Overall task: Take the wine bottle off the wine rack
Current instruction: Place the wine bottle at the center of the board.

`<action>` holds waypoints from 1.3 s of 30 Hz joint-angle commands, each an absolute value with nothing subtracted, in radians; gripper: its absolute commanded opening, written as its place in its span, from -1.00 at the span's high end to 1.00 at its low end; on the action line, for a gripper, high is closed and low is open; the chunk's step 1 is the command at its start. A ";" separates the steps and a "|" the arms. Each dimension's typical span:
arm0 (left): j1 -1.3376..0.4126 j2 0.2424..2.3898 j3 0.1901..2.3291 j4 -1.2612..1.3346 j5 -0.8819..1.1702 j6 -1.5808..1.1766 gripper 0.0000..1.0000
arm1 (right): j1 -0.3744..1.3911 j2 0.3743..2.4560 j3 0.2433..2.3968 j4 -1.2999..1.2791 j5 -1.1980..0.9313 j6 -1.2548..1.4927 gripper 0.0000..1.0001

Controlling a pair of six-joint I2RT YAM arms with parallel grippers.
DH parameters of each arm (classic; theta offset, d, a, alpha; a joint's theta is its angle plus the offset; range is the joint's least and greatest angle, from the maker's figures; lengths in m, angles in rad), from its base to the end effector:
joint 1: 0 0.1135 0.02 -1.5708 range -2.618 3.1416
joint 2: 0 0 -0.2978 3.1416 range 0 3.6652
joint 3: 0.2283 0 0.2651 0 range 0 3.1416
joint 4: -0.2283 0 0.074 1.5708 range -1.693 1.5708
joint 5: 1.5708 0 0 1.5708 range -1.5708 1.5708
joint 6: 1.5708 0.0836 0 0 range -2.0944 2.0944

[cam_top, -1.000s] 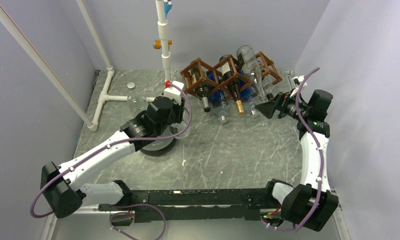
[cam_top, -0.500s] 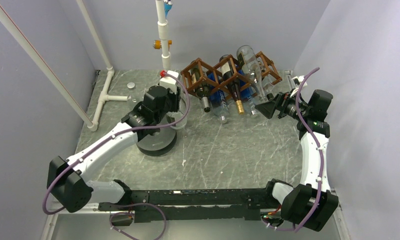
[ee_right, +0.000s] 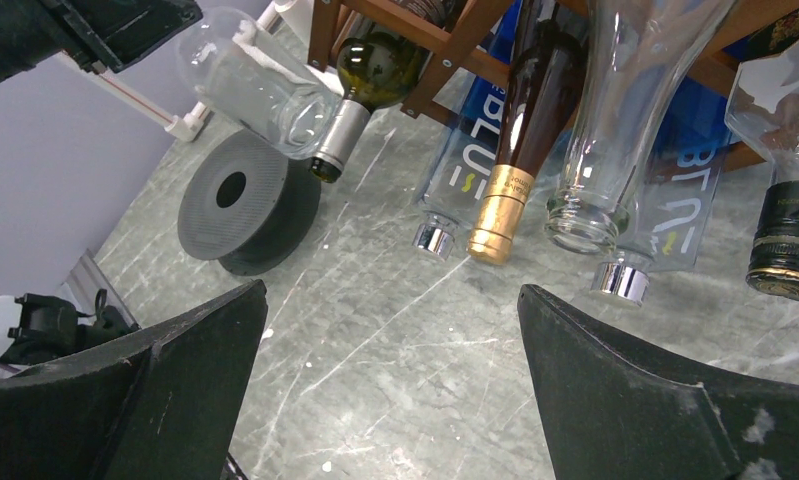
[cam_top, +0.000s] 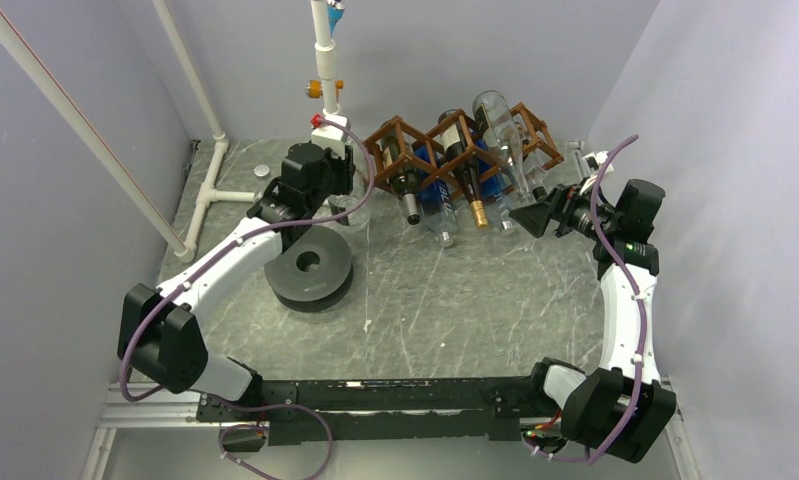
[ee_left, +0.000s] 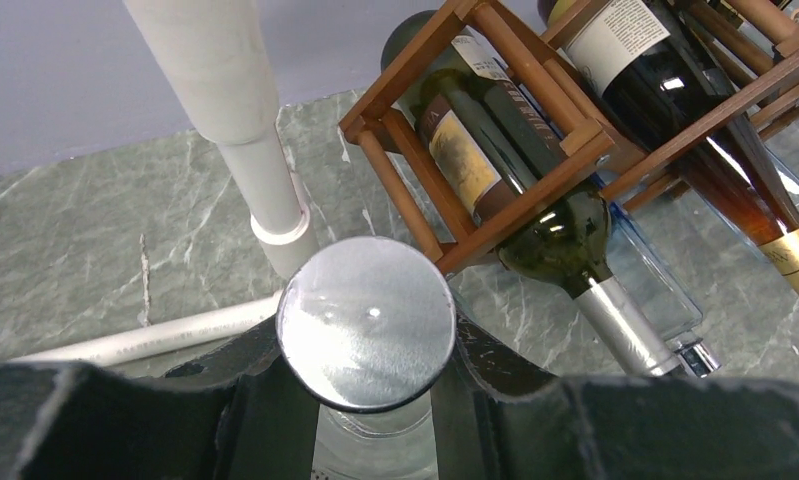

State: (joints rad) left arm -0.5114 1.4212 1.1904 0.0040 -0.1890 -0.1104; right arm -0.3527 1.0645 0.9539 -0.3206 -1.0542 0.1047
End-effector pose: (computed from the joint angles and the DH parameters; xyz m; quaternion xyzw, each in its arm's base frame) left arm 0.3503 -0.1786 0.3722 0.0976 0.7752 -0.1193 0.6127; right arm 0.2537 -0.0159 0.3569 -0.0993 0.7703 0.3626 0.5151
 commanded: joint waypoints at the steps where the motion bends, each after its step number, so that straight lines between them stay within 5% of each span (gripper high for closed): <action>1: -0.476 1.420 1.307 0.263 -0.104 -0.081 1.00 | -0.356 1.041 0.957 -0.294 -1.055 0.088 -0.99; 16: -0.399 1.532 1.311 0.323 0.036 -0.068 1.00 | -0.357 1.042 0.957 -0.298 -1.052 0.083 -0.99; 39: -0.319 1.537 1.193 0.369 -0.055 -0.032 1.00 | -0.354 1.046 0.962 -0.302 -1.054 0.081 -0.99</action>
